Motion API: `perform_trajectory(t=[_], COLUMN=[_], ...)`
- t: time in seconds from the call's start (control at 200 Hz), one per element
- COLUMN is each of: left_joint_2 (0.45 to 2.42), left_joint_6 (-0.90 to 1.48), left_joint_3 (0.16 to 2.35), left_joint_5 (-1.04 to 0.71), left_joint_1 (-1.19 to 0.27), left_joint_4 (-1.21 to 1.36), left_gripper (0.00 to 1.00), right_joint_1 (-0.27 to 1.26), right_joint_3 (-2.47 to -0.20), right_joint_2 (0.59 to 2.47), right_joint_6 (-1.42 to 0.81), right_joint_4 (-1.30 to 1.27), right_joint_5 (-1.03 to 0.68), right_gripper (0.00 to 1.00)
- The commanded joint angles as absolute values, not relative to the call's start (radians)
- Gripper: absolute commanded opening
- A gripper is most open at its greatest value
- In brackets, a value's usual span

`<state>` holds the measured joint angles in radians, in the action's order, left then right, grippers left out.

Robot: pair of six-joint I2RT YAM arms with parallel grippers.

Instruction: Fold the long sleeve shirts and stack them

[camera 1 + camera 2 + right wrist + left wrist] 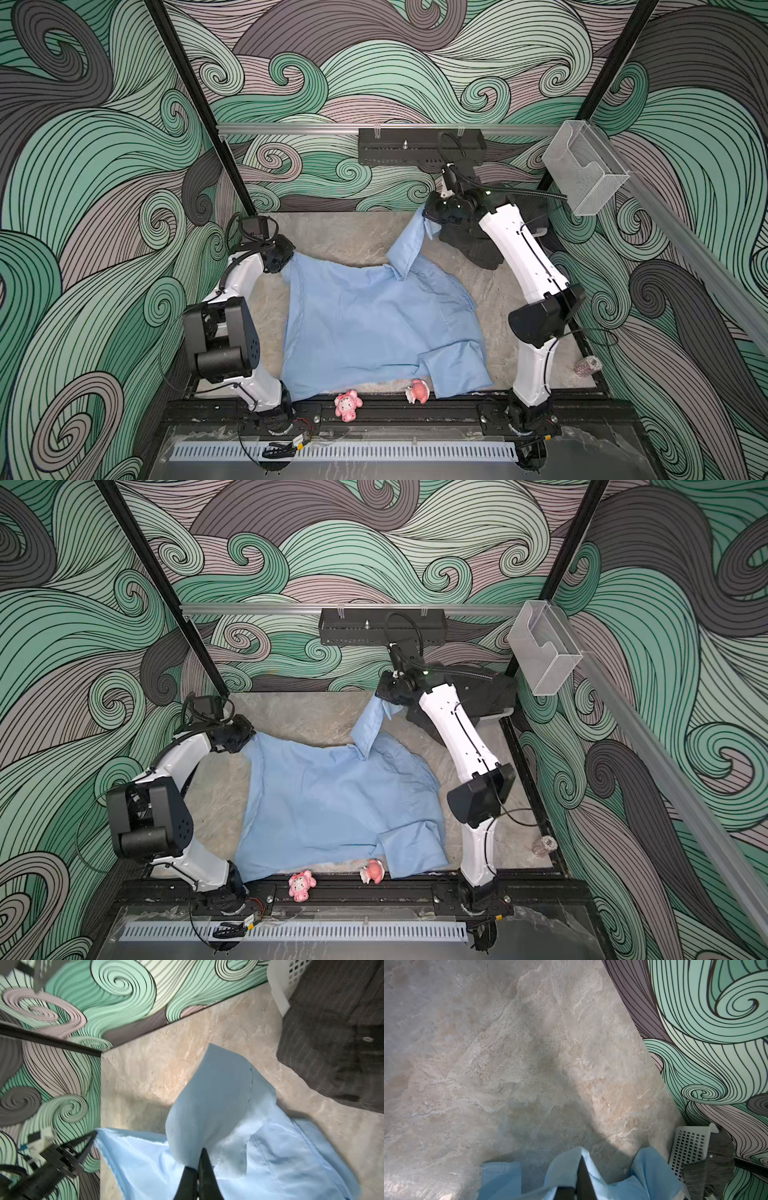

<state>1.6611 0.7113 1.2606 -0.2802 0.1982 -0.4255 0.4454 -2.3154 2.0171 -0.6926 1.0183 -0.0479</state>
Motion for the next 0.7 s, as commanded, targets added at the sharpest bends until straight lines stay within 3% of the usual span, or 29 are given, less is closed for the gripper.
perform_trajectory(t=[0.0, 0.175, 0.32, 0.465, 0.69], left_joint_2=[1.702, 1.771, 1.81, 1.839, 1.868], left_joint_6=[0.733, 0.733, 0.728, 0.73, 0.733], left_joint_3=[1.326, 1.37, 1.381, 1.391, 1.416], left_joint_5=[-0.302, -0.304, -0.314, -0.331, -0.337], left_joint_1=[0.22, 0.238, 0.245, 0.245, 0.245], left_joint_4=[-0.439, -0.459, -0.465, -0.465, -0.477], left_gripper=[0.01, 0.02, 0.02, 0.03, 0.04], right_joint_1=[0.455, 0.46, 0.472, 0.493, 0.538], right_joint_3=[-2.318, -2.07, -1.907, -1.978, -2.322], right_joint_2=[2.029, 1.94, 1.873, 1.987, 2.307], right_joint_6=[-0.828, -0.938, -0.978, -0.964, -0.921], right_joint_4=[0.846, 0.416, 0.114, 0.039, 0.162], right_joint_5=[-0.061, 0.023, 0.187, 0.275, 0.31], right_gripper=[0.0, 0.0, 0.0, 0.0, 0.04])
